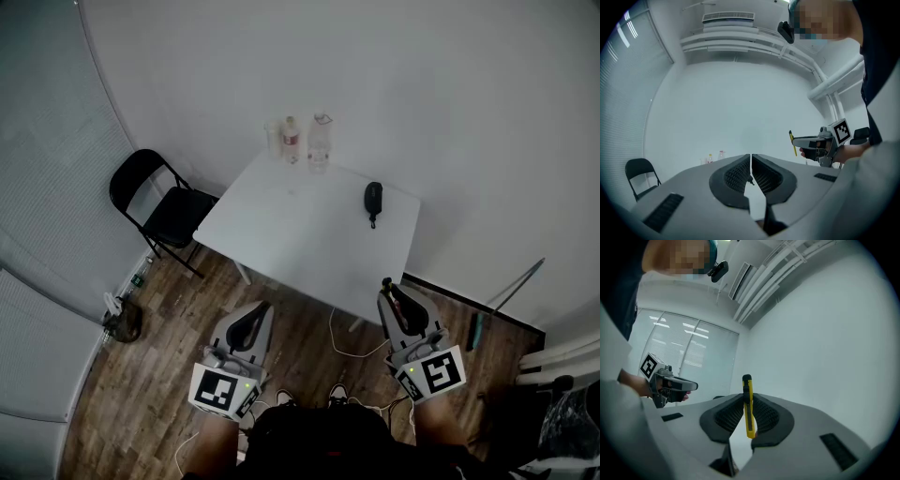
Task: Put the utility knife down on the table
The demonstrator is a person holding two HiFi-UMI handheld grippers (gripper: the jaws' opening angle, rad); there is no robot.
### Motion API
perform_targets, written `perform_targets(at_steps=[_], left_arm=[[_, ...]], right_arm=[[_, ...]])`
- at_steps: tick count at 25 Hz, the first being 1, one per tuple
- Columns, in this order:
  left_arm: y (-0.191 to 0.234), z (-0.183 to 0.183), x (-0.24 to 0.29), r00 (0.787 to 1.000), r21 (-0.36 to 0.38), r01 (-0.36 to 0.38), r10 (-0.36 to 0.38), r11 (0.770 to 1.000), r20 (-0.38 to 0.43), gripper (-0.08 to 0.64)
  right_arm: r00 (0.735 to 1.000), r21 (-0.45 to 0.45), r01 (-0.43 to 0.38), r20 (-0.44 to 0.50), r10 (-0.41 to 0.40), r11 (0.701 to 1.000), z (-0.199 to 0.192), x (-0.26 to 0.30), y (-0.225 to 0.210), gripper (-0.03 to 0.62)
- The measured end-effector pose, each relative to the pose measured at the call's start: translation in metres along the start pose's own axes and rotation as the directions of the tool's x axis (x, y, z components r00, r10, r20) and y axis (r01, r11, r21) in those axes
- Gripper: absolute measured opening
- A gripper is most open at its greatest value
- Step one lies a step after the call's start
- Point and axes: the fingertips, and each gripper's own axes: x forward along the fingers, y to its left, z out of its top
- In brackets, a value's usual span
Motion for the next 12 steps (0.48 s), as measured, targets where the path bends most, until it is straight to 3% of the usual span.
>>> perform_targets(at_steps=[12], left_arm=[[0.037, -0.01, -0.02, 0.998, 0.004, 0.066, -0.066, 0.998, -0.013, 0.031]], right_arm=[[0.998, -0.021, 0.056, -0.021, -0.057, 0.998, -0.001, 0.02, 0.035, 0.071]])
